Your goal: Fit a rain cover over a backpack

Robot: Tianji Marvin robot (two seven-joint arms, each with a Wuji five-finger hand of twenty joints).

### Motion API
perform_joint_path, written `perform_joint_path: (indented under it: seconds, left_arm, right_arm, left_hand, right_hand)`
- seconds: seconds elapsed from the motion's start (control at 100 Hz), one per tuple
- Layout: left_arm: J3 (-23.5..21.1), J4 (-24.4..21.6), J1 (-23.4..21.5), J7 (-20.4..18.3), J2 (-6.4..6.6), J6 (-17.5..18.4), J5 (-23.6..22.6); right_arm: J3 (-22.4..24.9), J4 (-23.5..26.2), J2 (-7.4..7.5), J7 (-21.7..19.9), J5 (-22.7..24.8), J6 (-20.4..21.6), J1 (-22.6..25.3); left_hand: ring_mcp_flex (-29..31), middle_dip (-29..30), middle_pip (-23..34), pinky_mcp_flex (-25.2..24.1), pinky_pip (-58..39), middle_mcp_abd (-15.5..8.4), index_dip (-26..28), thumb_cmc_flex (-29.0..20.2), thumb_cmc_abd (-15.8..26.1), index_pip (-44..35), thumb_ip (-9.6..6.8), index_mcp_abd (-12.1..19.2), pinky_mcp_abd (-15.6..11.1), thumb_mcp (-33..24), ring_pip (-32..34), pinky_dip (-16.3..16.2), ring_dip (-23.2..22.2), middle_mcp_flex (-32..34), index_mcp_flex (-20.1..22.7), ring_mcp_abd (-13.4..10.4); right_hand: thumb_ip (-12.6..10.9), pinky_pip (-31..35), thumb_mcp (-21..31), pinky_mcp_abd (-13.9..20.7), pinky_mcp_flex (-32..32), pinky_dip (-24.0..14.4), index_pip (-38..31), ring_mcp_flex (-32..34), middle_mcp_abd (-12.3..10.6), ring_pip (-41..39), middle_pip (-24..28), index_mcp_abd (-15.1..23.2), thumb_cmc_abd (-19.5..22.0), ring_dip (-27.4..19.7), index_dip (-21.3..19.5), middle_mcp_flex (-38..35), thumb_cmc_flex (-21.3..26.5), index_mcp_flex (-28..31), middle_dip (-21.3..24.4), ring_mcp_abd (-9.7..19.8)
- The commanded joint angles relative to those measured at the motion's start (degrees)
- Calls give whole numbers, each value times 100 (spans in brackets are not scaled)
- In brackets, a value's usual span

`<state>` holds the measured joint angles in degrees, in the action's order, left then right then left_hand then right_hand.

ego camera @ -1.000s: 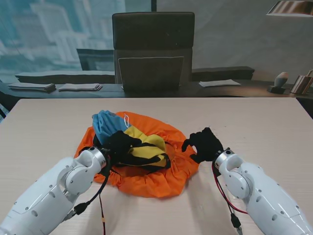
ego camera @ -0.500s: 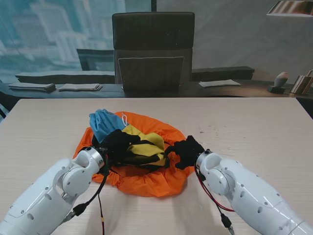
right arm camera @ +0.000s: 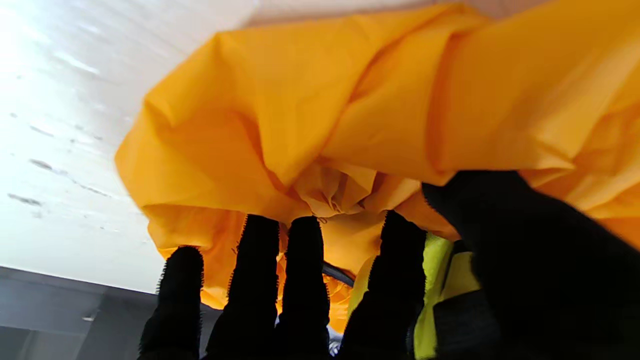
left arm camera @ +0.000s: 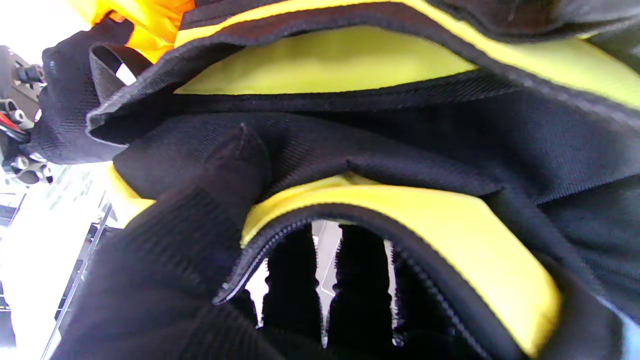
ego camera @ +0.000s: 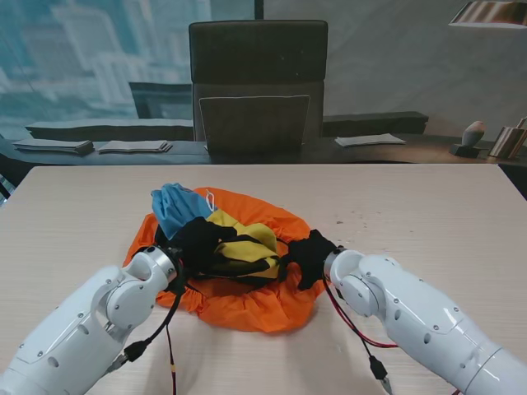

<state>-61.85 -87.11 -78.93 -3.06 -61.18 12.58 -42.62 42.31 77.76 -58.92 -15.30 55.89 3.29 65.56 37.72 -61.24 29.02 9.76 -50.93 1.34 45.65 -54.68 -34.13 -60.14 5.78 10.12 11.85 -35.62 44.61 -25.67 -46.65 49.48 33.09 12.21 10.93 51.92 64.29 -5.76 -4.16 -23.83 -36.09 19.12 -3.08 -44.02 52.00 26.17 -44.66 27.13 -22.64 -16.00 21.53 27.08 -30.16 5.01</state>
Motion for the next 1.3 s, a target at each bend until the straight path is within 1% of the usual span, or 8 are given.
perform_joint_path:
  seconds: [0.0, 0.18, 0.38, 0.52, 0.63, 0.8, 1.17, 1.29]
  left_arm:
    - [12, 37, -10, -90, -26, -19, -12]
    - [50, 61, 18, -93, -25, -80, -44]
    - [111, 100, 66, -146, -17, -121, -52]
    - [149, 125, 94, -162, -15, -146, -55]
    - [147, 116, 86, -161, -17, -164, -55]
    - [134, 123, 76, -158, -12, -136, -74]
    - [107, 95, 33, -154, -7, -158, -118]
    - [100, 92, 19, -148, -6, -161, -130]
  right_arm:
    - [4, 10, 137, -277, 174, 191, 7]
    - [365, 235, 238, -698, 500, 706, 115]
    - [675, 449, 320, -1122, 738, 1216, 166]
    - [926, 681, 340, -1322, 691, 1478, 307]
    - [986, 748, 341, -1276, 698, 1640, 365]
    - [1198, 747, 300, -290, 1283, 1932, 565]
    - [2103, 1137, 240, 424, 1690, 2181, 1028]
    - [2399, 1198, 161, 551, 1080, 2174, 1280]
  left_hand:
    - [123, -108, 173, 44, -117, -103, 124, -638, 563, -251, -10, 320, 72, -694, 111, -71, -123, -81, 56, 100]
    - [138, -90, 176, 28, -102, -97, 64, -608, 519, -222, -27, 277, 60, -739, 112, -63, -117, -60, 83, 106]
    - [147, -73, 173, 30, -95, -117, 18, -579, 502, -212, -25, 267, 46, -774, 108, -58, -110, -47, 101, 101]
    - [164, -53, 168, 33, -94, -94, -66, -554, 477, -159, -30, 238, 40, -812, 105, -57, -100, -30, 130, 102]
    - [157, -44, 161, 29, -91, -99, -106, -550, 477, -145, -26, 236, 40, -820, 100, -55, -95, -35, 145, 103]
    - [160, -35, 159, 27, -89, -99, -134, -542, 477, -155, -23, 238, 30, -825, 105, -54, -94, -31, 145, 103]
    - [163, -20, 157, 9, -88, -107, -170, -520, 460, -170, -26, 244, 21, -846, 107, -54, -83, -15, 150, 98]
    - [163, -12, 153, 8, -96, -114, -177, -506, 456, -174, -22, 247, 23, -851, 108, -58, -79, -13, 147, 87]
  right_hand:
    - [-32, -124, 66, 22, -79, -103, -527, -305, -254, 103, -195, -261, -212, -64, -378, 191, -269, 1056, 189, 149]
    - [1003, -360, -89, -2, -98, -101, -1395, -270, -491, 512, -712, -192, -518, -269, -394, -538, 67, 1791, 820, 111]
    - [1081, -788, 15, -101, -144, 52, -1845, -58, -768, 950, -1325, -111, -695, -484, -1197, -1545, 184, 1690, 1010, 89]
    - [909, -695, 760, -213, -123, 110, -1848, 781, -638, 1040, -1167, 280, -1080, -520, -2602, -3247, 813, 1422, 921, 162]
    - [893, -93, 1113, -289, -93, 479, -1991, 1522, -225, 552, -608, 306, -1240, -288, -2685, -4499, 1319, 2376, 402, 154]
    - [754, 621, 1472, -348, -74, 546, -1983, 1769, 279, -628, 506, 113, -954, 242, -1702, -4286, 1507, 3089, -287, 104]
    - [914, 1013, 2004, -339, -78, 585, -2062, 1583, 207, -733, 223, -13, -807, 292, -1594, -3716, 1014, 3167, -1006, 50]
    - [905, 811, 2041, -358, -90, 688, -2046, 1323, -59, -162, -679, -133, -704, 47, -1920, -3146, 1040, 2944, -305, 3]
